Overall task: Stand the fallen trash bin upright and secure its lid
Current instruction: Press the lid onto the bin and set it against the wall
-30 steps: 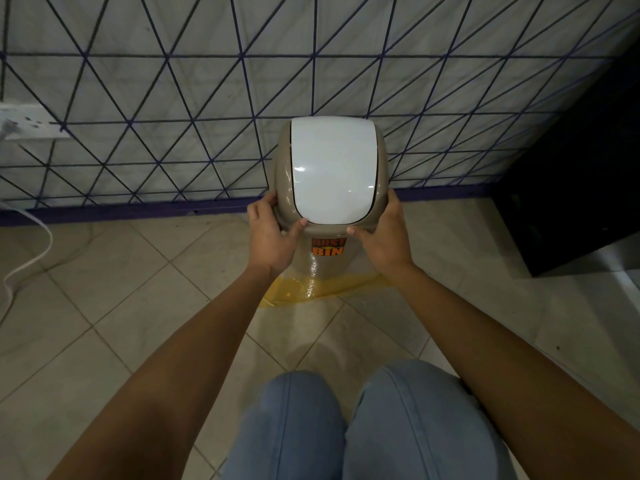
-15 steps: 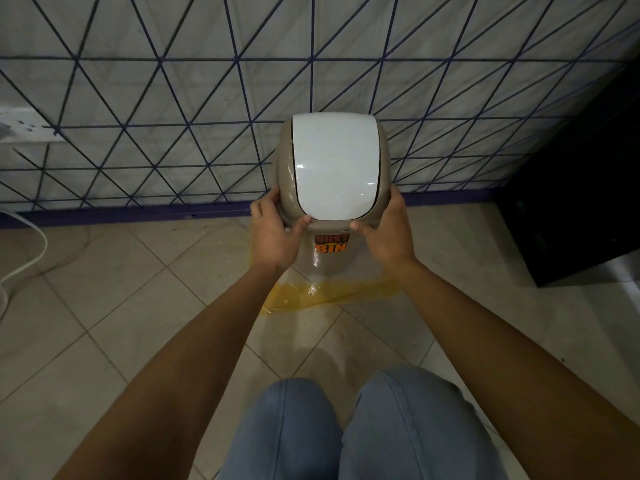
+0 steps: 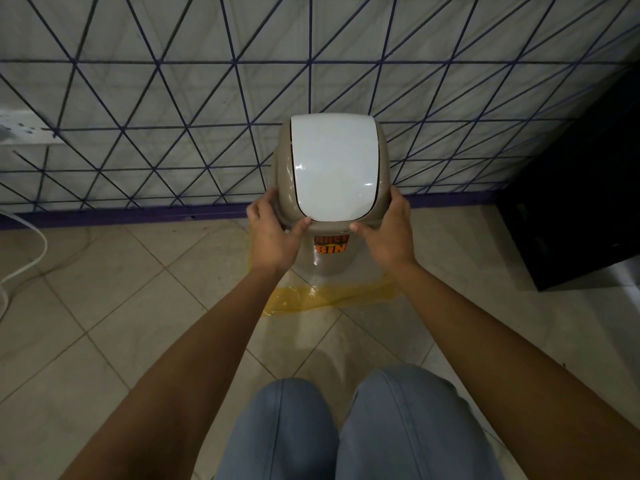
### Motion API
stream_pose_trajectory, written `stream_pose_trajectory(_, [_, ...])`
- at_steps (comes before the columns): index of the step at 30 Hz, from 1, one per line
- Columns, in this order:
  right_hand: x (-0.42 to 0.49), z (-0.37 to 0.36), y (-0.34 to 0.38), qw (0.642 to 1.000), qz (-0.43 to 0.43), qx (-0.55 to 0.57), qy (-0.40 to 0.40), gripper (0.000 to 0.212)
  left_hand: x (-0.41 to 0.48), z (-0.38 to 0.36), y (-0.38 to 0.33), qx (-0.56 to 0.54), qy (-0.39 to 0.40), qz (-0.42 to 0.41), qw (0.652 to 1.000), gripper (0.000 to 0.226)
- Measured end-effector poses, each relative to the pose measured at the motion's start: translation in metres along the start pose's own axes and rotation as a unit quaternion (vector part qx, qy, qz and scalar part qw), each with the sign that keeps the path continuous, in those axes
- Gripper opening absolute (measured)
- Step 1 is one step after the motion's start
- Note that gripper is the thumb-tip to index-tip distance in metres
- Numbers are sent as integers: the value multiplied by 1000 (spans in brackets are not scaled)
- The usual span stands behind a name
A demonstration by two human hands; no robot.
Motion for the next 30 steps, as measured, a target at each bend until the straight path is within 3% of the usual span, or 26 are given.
stream_pose_trajectory(5, [0,7,-9,994,-54,95,-13,83,-1,-5,3,-96,48,48,993,86])
stream_pose_trajectory(10, [-1,18,-15,998,-33,45,-28,64,-4,-6,2,-97,44,50,993,84])
stream_pose_trajectory(21, [-1,24,-20,998,-22,27,-47,59,-6,-9,-4,-82,50,44,994,83])
stream_pose_trajectory(30, [2,16,-11,999,-24,-28,4,65,-3,-14,-3,-58,78,34,995,85])
Point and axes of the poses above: each hand's wrist, its own x-axis towards the middle knuckle, its own z-axis out of the back of the hand, y = z × x, the point moved 7 cm from there along x, towards the middle knuckle, and after that the axes turned 10 degrees about x, right-handed, at the moved point
